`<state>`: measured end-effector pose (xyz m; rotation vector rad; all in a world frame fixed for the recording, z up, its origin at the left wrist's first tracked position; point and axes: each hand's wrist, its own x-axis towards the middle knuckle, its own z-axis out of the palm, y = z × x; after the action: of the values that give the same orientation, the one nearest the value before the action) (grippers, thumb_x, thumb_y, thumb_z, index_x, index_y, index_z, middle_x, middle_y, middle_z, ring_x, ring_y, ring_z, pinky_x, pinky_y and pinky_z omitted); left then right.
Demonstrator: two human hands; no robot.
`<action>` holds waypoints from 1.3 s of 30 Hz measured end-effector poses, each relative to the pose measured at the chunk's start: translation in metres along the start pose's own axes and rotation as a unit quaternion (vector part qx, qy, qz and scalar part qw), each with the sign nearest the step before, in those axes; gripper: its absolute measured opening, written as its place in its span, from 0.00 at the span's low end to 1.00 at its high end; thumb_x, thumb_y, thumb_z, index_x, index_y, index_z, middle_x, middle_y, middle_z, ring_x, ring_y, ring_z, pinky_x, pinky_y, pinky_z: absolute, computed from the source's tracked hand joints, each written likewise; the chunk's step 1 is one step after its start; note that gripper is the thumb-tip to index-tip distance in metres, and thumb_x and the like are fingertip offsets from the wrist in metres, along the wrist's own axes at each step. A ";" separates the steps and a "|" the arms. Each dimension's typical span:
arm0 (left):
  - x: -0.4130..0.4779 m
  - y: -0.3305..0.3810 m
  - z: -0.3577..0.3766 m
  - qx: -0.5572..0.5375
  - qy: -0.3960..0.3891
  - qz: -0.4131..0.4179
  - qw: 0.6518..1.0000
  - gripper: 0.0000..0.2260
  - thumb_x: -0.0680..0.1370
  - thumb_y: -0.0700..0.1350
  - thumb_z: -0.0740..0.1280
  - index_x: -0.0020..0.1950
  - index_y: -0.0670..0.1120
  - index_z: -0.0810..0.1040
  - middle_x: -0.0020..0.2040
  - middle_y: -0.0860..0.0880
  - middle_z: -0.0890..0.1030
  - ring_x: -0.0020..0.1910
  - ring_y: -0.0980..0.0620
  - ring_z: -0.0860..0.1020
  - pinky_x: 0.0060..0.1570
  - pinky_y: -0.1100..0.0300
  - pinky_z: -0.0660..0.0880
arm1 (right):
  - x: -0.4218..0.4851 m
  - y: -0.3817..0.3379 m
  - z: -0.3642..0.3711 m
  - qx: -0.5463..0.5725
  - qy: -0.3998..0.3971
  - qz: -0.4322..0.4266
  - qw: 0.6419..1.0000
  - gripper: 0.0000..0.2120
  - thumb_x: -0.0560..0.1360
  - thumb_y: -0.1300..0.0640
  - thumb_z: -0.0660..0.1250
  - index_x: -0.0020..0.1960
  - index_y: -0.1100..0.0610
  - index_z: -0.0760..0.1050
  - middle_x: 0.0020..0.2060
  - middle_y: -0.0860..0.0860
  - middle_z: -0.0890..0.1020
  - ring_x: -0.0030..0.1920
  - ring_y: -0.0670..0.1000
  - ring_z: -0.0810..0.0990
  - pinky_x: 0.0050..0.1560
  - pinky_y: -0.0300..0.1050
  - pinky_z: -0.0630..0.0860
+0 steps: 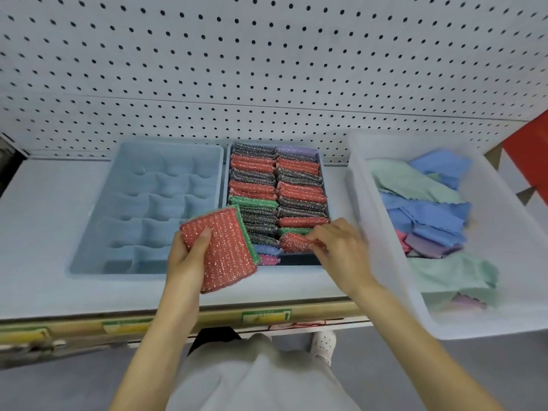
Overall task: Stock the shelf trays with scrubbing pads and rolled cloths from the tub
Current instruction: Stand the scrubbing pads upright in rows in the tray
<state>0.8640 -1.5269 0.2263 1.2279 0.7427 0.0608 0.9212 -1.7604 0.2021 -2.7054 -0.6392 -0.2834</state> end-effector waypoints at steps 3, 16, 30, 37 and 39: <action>-0.002 0.000 -0.001 0.004 -0.002 0.008 1.000 0.10 0.80 0.49 0.62 0.61 0.54 0.71 0.52 0.54 0.79 0.49 0.54 0.79 0.46 0.56 0.75 | 0.003 0.003 0.011 -0.022 -0.032 0.009 0.999 0.11 0.64 0.67 0.76 0.41 0.56 0.79 0.39 0.49 0.79 0.40 0.54 0.77 0.33 0.38 0.65; -0.022 -0.007 0.031 0.030 -0.094 0.000 0.995 0.05 0.79 0.50 0.62 0.54 0.58 0.73 0.50 0.56 0.81 0.48 0.56 0.80 0.44 0.59 0.76 | -0.007 -0.038 -0.030 0.477 -0.046 0.285 0.830 0.05 0.77 0.57 0.65 0.51 0.52 0.79 0.43 0.46 0.82 0.41 0.43 0.81 0.42 0.38 0.79; -0.015 -0.010 0.031 0.070 -0.076 0.061 0.993 0.02 0.74 0.42 0.70 0.46 0.47 0.79 0.45 0.48 0.83 0.47 0.49 0.81 0.45 0.57 0.78 | -0.023 -0.053 -0.011 0.556 -0.017 0.420 0.717 0.09 0.77 0.53 0.65 0.52 0.56 0.79 0.48 0.55 0.83 0.50 0.57 0.80 0.53 0.53 0.76; 0.004 0.003 -0.005 0.010 -0.001 0.056 0.998 0.04 0.75 0.42 0.69 0.45 0.46 0.74 0.46 0.50 0.80 0.45 0.51 0.79 0.45 0.58 0.76 | -0.015 0.002 -0.029 0.386 0.053 0.272 0.880 0.10 0.74 0.62 0.69 0.49 0.47 0.75 0.42 0.50 0.82 0.41 0.47 0.79 0.45 0.39 0.76; 0.008 0.005 -0.013 -0.003 0.007 0.054 0.999 0.04 0.75 0.42 0.69 0.45 0.47 0.75 0.46 0.50 0.80 0.46 0.50 0.79 0.45 0.55 0.77 | -0.016 0.007 -0.029 0.311 0.008 0.191 0.931 0.12 0.74 0.62 0.70 0.50 0.46 0.77 0.44 0.42 0.82 0.43 0.42 0.80 0.48 0.39 0.76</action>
<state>0.8649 -1.5103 0.2251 1.2625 0.6870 0.1605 0.9071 -1.7833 0.2226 -2.1388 -0.1405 0.0068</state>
